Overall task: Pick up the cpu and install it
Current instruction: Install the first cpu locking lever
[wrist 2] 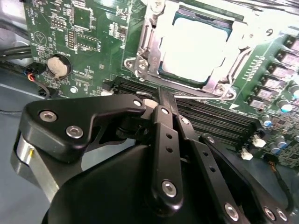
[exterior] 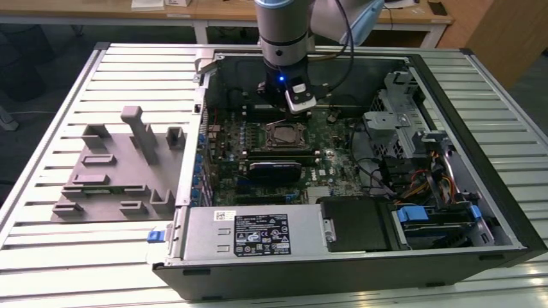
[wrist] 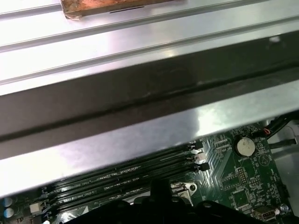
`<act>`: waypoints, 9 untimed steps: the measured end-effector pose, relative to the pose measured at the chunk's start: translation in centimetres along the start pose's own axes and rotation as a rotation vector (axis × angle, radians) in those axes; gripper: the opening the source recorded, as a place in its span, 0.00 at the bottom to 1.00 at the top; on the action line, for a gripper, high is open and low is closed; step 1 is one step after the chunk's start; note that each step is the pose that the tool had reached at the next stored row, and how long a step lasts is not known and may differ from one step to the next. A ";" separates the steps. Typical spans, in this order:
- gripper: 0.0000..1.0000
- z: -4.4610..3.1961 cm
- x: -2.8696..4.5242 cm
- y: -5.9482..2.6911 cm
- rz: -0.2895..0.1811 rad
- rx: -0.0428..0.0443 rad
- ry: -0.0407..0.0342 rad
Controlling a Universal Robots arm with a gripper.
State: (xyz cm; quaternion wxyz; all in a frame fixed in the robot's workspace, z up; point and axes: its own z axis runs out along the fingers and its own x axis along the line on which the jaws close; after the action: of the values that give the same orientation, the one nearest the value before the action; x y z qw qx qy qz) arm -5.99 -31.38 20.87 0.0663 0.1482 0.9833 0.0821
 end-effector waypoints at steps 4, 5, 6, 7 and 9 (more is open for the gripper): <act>0.11 0.06 -0.18 0.08 0.000 0.0021 -0.0007; 0.11 0.06 -0.20 0.08 0.000 0.0026 -0.0008; 0.11 0.06 -0.20 0.08 0.000 0.0027 -0.0008; 0.11 0.06 -0.20 0.08 0.000 0.0027 -0.0008; 0.11 0.09 -0.18 0.08 0.000 0.0025 -0.0016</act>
State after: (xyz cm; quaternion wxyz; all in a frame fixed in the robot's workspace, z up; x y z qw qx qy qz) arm -5.78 -31.35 20.81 0.0669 0.1483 0.9834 0.0808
